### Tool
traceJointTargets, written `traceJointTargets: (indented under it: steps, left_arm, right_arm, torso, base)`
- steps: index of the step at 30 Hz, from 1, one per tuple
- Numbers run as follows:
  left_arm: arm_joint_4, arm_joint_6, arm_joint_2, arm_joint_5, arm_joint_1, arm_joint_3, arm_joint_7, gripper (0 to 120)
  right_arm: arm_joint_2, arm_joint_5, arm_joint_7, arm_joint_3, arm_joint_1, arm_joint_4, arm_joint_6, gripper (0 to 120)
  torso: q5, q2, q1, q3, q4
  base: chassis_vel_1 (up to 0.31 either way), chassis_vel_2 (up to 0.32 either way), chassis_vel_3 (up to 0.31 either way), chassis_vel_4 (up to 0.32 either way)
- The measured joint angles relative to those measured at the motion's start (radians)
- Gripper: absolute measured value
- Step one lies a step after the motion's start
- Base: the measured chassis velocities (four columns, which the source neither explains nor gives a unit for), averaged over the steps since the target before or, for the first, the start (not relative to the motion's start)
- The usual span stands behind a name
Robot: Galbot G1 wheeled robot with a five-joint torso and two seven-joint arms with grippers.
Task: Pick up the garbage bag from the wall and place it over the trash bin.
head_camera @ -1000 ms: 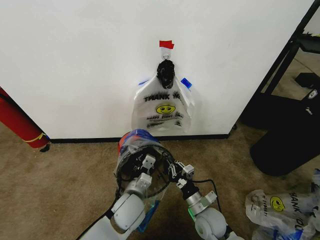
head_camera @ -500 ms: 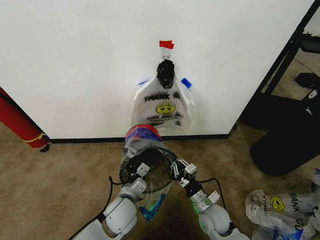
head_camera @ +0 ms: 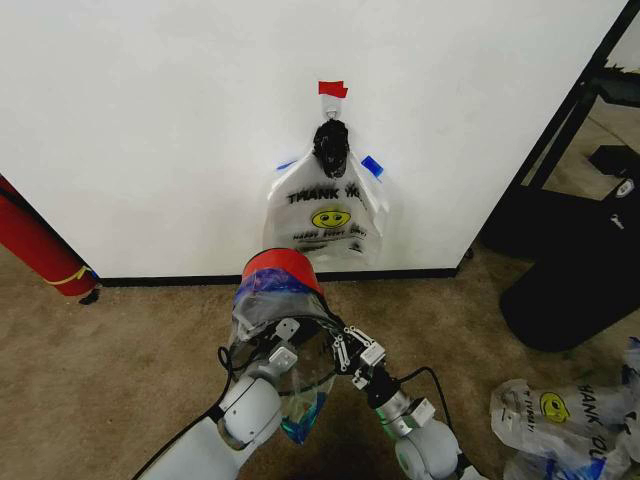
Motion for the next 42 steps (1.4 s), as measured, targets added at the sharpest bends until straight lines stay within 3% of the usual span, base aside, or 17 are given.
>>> traceJointTargets:
  steps: [3,8,13,22,27,36,40,42]
  left_arm:
    - [-0.017,-0.022,0.011,0.003,0.015,-0.012,-0.002,0]
    - [-0.122,-0.073,0.051,-0.029,0.095,-0.022,0.020,0]
    - [-0.262,-0.162,0.099,-0.060,0.224,-0.035,0.082,1]
    - [-0.480,-0.286,0.194,-0.048,0.395,-0.130,0.132,30]
    - [-0.599,-0.309,0.237,0.048,0.541,-0.221,0.033,53]
    - [-0.614,-0.221,0.267,0.049,0.567,-0.244,-0.013,78]
    - [-0.585,-0.171,0.277,0.016,0.532,-0.243,-0.013,97]
    - [-0.549,-0.139,0.280,-0.007,0.500,-0.238,-0.009,100]
  right_arm:
    - [0.007,0.001,0.044,-0.016,0.001,-0.010,-0.009,0]
    - [0.027,0.057,0.139,-0.036,0.019,-0.033,-0.060,0]
    - [0.091,0.209,0.205,-0.033,0.064,-0.066,-0.146,0]
    - [0.135,0.423,0.339,-0.034,0.070,-0.047,-0.245,0]
    - [0.151,0.516,0.405,-0.021,0.038,-0.001,-0.259,0]
    - [0.174,0.523,0.436,-0.006,0.034,0.007,-0.248,0]
    - [0.176,0.523,0.435,0.003,0.032,0.014,-0.239,0]
    - [0.174,0.527,0.433,0.010,0.030,0.021,-0.234,0]
  torso:
    - [-0.0001,0.000,0.000,0.000,-0.0001]
    - [0.0003,0.000,0.000,0.000,0.0003]
    - [-0.0001,0.000,0.000,0.000,0.0002]
    - [0.0000,0.000,0.000,0.000,0.0001]
    - [0.0000,0.000,0.000,0.000,0.0000]
    - [0.0000,0.000,0.000,0.000,0.0001]
    - [0.0000,0.000,0.000,0.000,0.0000]
    - [0.0000,0.000,0.000,0.000,0.0000]
  base:
    - [0.000,0.000,0.000,0.000]
    - [0.000,0.000,0.000,0.000]
    - [0.000,0.000,0.000,0.000]
    - [0.000,0.000,0.000,0.000]
    - [0.000,0.000,0.000,0.000]
    - [0.000,0.000,0.000,0.000]
    - [0.000,0.000,0.000,0.000]
    - [0.000,0.000,0.000,0.000]
